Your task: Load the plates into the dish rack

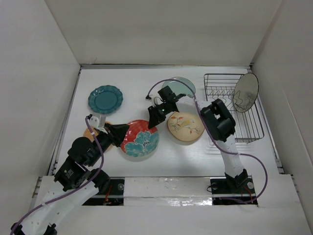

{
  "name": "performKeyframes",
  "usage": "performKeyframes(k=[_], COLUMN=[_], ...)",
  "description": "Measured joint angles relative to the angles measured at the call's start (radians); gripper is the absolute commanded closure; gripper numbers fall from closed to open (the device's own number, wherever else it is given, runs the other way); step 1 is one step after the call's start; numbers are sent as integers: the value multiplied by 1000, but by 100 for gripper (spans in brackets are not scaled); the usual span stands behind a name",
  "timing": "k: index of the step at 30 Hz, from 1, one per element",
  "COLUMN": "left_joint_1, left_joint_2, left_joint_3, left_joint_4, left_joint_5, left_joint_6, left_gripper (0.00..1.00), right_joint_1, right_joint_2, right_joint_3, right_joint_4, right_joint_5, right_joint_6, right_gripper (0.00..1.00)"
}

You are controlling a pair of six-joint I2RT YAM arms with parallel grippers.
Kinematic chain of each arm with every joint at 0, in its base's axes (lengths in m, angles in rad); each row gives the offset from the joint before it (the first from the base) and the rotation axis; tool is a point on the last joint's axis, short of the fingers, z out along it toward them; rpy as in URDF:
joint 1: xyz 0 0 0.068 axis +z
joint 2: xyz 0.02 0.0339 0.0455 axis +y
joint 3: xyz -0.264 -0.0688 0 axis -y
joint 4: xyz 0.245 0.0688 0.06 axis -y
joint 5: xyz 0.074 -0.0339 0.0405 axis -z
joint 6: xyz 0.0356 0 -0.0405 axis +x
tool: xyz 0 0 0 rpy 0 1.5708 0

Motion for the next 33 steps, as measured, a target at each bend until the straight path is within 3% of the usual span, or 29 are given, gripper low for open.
performKeyframes(k=[4,7,13,20,27,33], left_joint_1=[0,0,0,0,0,0], left_joint_2=[-12,-20,-25,-35,-58,-84], left_joint_3=[0,0,0,0,0,0], left_joint_4=[0,0,0,0,-1,-1], left_joint_5=[-6,-11,-17,-17,-19,-18], left_joint_6=[0,0,0,0,0,0], left_gripper=[89,89,89,88,88,88], right_joint_1=[1,6,14,-22,-282,-565], right_joint_2=[31,40,0,-230,-583,-883], right_joint_3=[0,0,-29,-152,-317,-455], right_joint_4=[-2,-13,34,231,406,439], right_joint_5=[-91,-173,-182,1,151,414], right_joint_6=[51,93,158,282,417,458], right_gripper=[100,100,100,100,100,100])
